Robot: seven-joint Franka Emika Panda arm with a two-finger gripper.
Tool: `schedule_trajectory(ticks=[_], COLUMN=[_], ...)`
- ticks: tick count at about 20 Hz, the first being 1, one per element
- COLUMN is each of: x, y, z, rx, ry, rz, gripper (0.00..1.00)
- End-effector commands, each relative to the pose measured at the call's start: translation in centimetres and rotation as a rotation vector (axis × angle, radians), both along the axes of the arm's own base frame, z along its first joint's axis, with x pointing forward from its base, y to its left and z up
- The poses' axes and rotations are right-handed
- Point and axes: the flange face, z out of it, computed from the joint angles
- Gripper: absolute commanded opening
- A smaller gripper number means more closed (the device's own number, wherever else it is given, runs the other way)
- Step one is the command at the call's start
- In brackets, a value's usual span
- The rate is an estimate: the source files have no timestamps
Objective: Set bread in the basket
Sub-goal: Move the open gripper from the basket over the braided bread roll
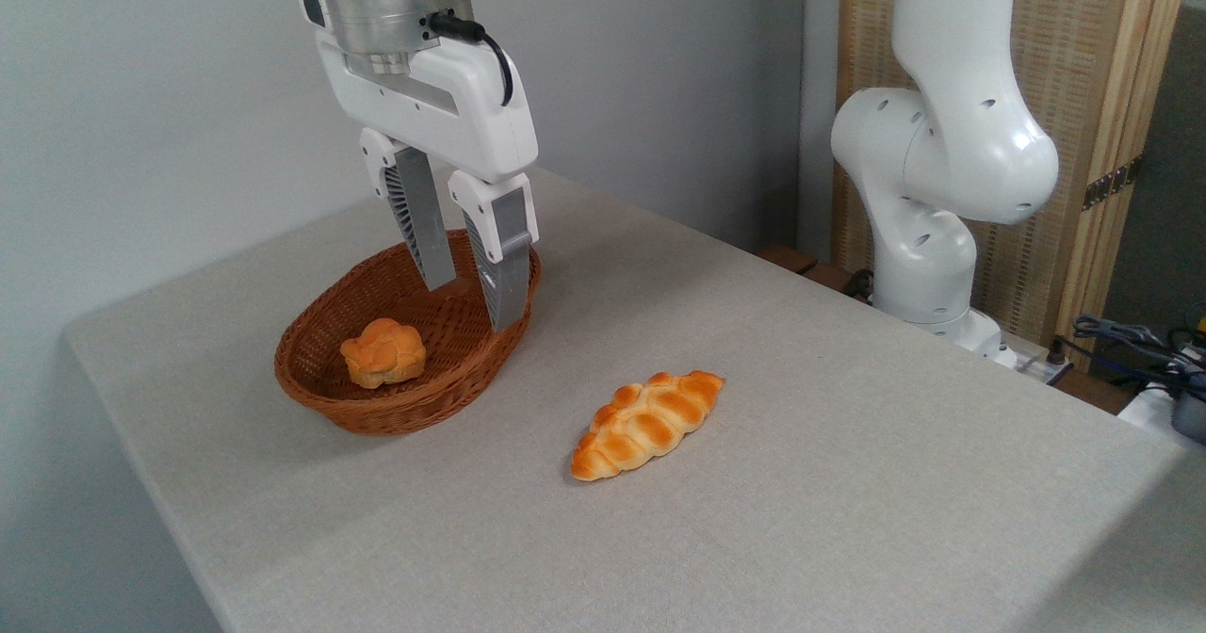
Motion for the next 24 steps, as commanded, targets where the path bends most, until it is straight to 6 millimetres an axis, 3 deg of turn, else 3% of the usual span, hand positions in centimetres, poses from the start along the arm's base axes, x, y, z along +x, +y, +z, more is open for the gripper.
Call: schedule_trajectory(ticks=[1,7,11,14,17,19,24], x=[-0.3,-0.8,-4.6,-8.2,-10.8,-11.1,-11.8], y=[1.2,1.3,1.5,1.5,1.8,2.4,2.4], z=[0.7,1.0,-0.6,-3.5,-8.0,-11.4,-16.5], rx=[-0.026,-0.026,-0.026,-0.027,-0.028,-0.042,-0.043], ry=[0.01,0.007,0.007,0.022,0.101,0.101,0.091], rz=[-0.016,-0.017,-0.062,-0.065,-0.075,-0.076,-0.079], gripper=[1.0,1.0,1.0,1.0,1.0,1.0,1.0])
